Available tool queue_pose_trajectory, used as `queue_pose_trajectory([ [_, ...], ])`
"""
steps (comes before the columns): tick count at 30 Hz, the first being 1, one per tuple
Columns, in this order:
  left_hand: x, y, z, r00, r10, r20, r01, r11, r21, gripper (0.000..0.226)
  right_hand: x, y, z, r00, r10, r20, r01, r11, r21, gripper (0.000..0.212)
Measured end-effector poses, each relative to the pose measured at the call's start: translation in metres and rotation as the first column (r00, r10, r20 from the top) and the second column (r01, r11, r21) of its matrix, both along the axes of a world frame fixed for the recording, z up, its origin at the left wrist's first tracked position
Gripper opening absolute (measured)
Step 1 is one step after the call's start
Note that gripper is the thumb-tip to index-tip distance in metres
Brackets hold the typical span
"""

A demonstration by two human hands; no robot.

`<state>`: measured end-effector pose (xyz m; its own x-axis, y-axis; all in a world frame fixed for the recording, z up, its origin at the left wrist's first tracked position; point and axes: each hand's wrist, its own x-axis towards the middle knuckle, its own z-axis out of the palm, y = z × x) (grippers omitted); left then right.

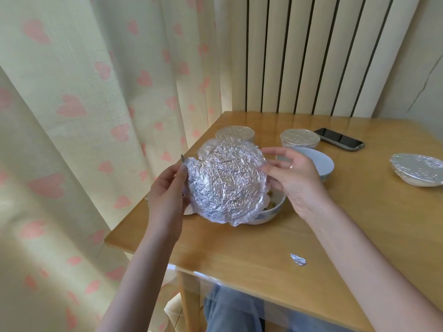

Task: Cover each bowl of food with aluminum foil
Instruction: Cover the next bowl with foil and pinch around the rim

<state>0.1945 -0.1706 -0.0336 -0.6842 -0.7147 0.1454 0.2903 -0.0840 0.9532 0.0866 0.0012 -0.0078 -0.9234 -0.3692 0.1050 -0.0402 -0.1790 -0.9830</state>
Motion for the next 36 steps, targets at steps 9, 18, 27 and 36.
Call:
queue_pose_trajectory([
  [9,-0.012,-0.002,0.002,0.971,-0.139,0.194,0.158,0.984,-0.085,0.040,-0.006,0.013,-0.001,0.990,-0.015,-0.139,0.026,0.996,0.081,0.028],
  [18,-0.020,0.002,-0.002,0.977,-0.127,0.173,0.125,0.992,0.019,0.013,-0.008,0.028,-0.010,0.997,0.060,0.042,-0.066,0.986,0.155,0.041],
  [27,-0.039,0.006,-0.015,0.969,0.113,0.218,-0.026,0.930,-0.367,0.027,-0.022,0.010,-0.032,0.830,-0.183,-0.527,0.418,0.829,0.371,0.025],
  [36,-0.044,0.010,-0.028,0.958,0.172,0.230,-0.043,0.878,-0.476,0.020,-0.030,0.004,-0.045,0.725,-0.120,-0.678,0.538,0.714,0.448,0.036],
])
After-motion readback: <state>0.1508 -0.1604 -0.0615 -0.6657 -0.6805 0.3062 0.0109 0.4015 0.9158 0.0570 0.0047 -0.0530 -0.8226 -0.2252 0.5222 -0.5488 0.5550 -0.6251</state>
